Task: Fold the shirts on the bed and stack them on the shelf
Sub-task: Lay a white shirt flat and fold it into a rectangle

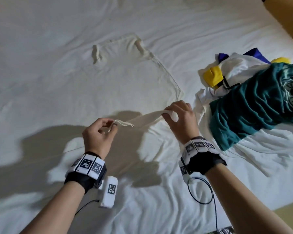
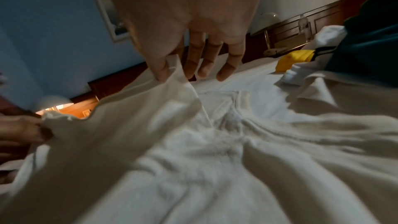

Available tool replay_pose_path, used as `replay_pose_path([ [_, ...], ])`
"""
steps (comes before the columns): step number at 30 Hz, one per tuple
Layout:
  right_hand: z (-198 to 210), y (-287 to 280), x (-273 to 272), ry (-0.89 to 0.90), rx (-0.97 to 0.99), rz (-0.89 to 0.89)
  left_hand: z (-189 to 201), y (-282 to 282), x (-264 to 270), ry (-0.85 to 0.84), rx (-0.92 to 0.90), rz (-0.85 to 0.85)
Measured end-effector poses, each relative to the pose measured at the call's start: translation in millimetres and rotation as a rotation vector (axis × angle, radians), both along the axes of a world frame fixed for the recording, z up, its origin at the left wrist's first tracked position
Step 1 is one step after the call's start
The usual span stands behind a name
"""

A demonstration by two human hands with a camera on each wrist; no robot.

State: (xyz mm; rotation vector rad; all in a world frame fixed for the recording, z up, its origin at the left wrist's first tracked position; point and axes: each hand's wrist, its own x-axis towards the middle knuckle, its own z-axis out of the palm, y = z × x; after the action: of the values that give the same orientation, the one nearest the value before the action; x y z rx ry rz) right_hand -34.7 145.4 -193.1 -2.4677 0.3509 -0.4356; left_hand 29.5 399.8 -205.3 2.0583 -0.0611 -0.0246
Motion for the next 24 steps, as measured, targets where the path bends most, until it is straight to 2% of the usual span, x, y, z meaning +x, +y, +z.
replay_pose_path([
  [3,1.4,0.6,-29.6,-0.016,0.01,0.036,5.9,17.6,-20.0,-0.016,-0.023,-0.087],
  [5,-4.0,3.4,-52.7,0.067,0.008,0.055,3.8,29.1,-34.3,-0.053,0.002,-0.191],
  [6,-7.7,5.2,-63.3,0.177,0.02,0.048,0.0,34.1,-40.0,-0.089,0.064,-0.262],
  [8,-15.6,10.1,-82.3,0.405,0.082,-0.006,-10.3,42.1,-49.7,-0.159,0.313,-0.385],
  [9,-19.7,12.4,-88.3,0.448,0.1,-0.051,-13.9,43.5,-54.5,-0.159,0.429,-0.399],
  [10,-22.5,15.2,-90.5,0.454,0.11,-0.102,-16.1,43.4,-58.4,-0.133,0.492,-0.385],
  [12,-24.9,22.6,-87.6,0.463,0.134,-0.206,-15.2,39.2,-65.2,-0.047,0.459,-0.289],
  [16,-25.3,37.6,-73.6,0.475,0.226,-0.347,-4.3,24.7,-72.8,0.302,0.353,-0.042],
  [20,-27.3,41.4,-60.3,0.496,0.37,-0.428,-0.5,14.4,-67.2,0.457,0.394,0.033],
  [24,-27.0,39.2,-46.2,0.514,0.447,-0.48,-2.4,13.6,-58.9,0.607,0.325,0.041],
])
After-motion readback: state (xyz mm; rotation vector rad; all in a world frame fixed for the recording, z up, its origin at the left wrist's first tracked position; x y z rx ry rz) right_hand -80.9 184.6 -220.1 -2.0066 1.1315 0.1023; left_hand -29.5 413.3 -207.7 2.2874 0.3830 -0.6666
